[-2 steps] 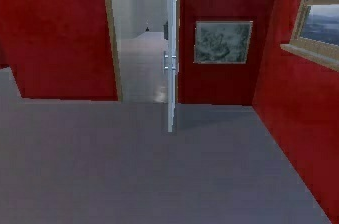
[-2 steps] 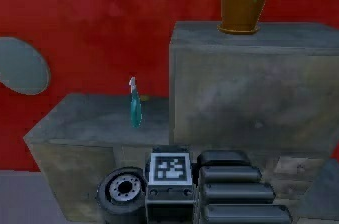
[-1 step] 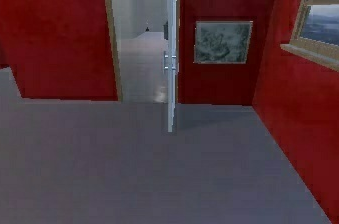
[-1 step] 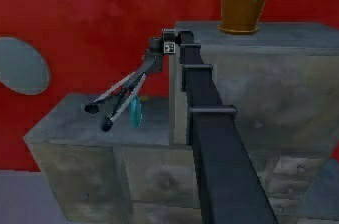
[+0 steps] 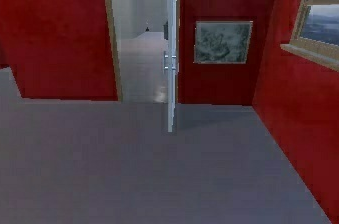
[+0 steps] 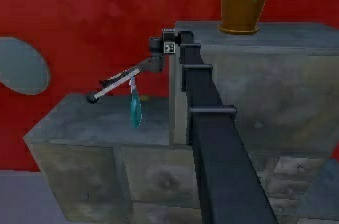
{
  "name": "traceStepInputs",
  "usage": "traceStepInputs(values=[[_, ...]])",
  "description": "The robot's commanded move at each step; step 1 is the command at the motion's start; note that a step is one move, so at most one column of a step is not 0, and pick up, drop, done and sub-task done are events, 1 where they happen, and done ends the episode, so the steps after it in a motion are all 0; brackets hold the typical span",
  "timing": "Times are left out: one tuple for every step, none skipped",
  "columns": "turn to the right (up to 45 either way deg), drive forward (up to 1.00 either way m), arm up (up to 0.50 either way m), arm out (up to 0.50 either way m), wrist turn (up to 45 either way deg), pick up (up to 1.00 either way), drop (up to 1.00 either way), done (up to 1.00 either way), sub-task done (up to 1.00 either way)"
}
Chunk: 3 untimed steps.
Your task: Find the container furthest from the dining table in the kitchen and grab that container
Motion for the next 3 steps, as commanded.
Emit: traceStepInputs(values=[[0.0,0.0,0.0,0.0,45.0,0.0,0.0,0.0,0.0],[0.0,0.0,0.0,0.0,3.0,0.0,0.0,0.0,0.0],[0.0,0.0,-0.26,0.0,0.0,0.0,0.0,0.0,0.0]])
